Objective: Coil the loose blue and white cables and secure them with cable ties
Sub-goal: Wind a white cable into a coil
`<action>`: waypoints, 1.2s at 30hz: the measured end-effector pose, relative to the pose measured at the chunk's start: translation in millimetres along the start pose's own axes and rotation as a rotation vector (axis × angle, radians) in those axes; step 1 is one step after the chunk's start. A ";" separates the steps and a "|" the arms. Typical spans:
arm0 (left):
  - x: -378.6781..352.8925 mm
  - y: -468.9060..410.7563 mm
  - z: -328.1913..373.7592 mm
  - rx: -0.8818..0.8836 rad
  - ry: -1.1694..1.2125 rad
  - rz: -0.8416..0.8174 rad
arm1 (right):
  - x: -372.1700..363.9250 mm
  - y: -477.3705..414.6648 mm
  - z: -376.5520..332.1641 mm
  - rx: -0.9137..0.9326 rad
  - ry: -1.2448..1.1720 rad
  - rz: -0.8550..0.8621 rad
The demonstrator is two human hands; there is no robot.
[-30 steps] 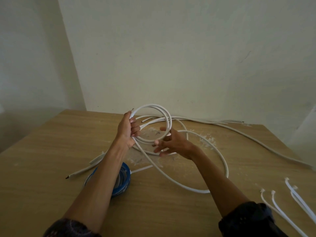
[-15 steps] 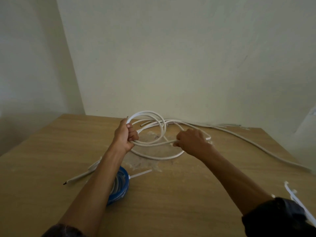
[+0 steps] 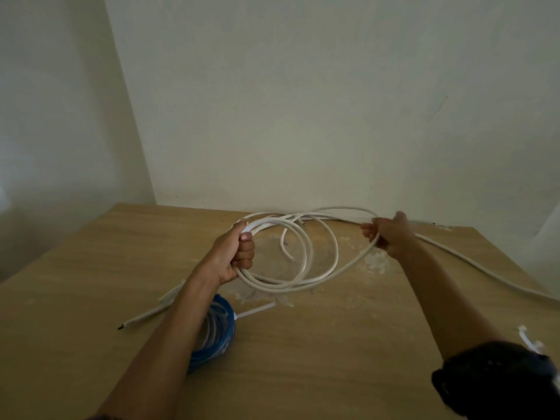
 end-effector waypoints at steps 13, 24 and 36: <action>-15.2 -2.5 -0.8 -0.062 -0.138 -0.087 | -23.1 19.8 -57.2 0.894 0.683 0.127; -13.9 -0.4 -5.3 -0.182 -0.105 -0.015 | -13.9 16.8 -37.0 0.555 -0.091 0.211; -35.5 -0.2 -4.5 -0.184 -0.068 -0.052 | -40.0 40.6 -47.7 0.728 0.025 -0.151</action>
Point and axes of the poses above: each hand's wrist, its own y-axis away from the middle knuckle, its own x-axis out of the back of the hand, z = x × y, the point moved 2 cm from there along -y, towards the middle knuckle, and after that the axes turned 3 degrees about x, right-handed, at the moved point
